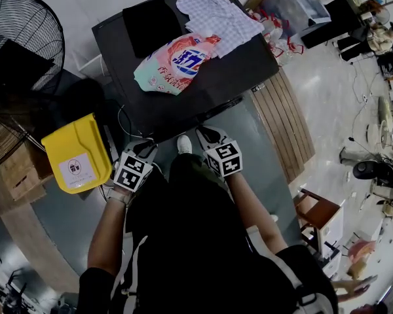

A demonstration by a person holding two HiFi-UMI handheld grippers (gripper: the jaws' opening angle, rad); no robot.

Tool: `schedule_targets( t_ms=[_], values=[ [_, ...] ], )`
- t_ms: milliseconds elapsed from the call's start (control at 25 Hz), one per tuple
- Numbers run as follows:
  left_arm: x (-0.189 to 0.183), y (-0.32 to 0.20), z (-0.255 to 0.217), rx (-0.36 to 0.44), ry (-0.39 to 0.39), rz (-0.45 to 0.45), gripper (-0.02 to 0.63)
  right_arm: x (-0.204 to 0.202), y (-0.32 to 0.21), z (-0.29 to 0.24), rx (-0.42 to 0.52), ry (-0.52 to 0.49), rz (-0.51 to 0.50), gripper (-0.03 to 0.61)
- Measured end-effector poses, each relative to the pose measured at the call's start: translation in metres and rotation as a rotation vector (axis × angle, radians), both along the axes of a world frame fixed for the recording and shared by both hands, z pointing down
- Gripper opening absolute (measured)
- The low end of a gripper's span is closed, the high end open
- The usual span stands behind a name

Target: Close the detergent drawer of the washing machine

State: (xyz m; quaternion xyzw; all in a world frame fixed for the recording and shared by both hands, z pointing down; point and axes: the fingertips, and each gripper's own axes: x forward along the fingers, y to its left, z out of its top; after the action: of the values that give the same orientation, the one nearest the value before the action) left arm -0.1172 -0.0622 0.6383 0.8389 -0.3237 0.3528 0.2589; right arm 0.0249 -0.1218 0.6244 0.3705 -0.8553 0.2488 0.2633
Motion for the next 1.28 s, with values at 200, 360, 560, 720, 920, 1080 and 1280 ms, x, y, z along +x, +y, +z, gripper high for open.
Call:
schedule_targets(
  t_ms=[200, 360, 560, 720, 920, 1080, 1280],
  values=[
    [-0.008, 0.004, -0.002, 0.0, -0.014, -0.042, 0.081, -0.001, 0.0, 0.0, -0.012, -0.008, 0.024, 0.04],
    [-0.011, 0.014, -0.001, -0.028, 0.01, -0.095, 0.08, -0.003, 0.004, -0.001, -0.014, -0.014, 0.024, 0.04],
    [0.002, 0.033, 0.007, -0.059, 0.038, -0.091, 0.048, -0.007, 0.015, -0.001, -0.009, -0.012, 0.0, 0.04],
    [0.021, 0.035, 0.009, -0.057, 0.069, -0.089, 0.026, -0.005, 0.02, 0.001, -0.02, -0.004, -0.007, 0.04],
    [0.039, 0.023, 0.01, -0.023, 0.077, -0.114, 0.012, -0.004, 0.021, 0.002, -0.016, 0.004, -0.034, 0.04],
    [0.042, 0.01, 0.009, -0.006, 0.088, -0.169, 0.012, -0.008, 0.02, 0.006, -0.017, 0.006, -0.071, 0.04],
    [0.048, 0.005, 0.01, -0.007, 0.094, -0.217, 0.011, -0.012, 0.013, 0.002, -0.004, 0.006, -0.118, 0.04]
  ],
)
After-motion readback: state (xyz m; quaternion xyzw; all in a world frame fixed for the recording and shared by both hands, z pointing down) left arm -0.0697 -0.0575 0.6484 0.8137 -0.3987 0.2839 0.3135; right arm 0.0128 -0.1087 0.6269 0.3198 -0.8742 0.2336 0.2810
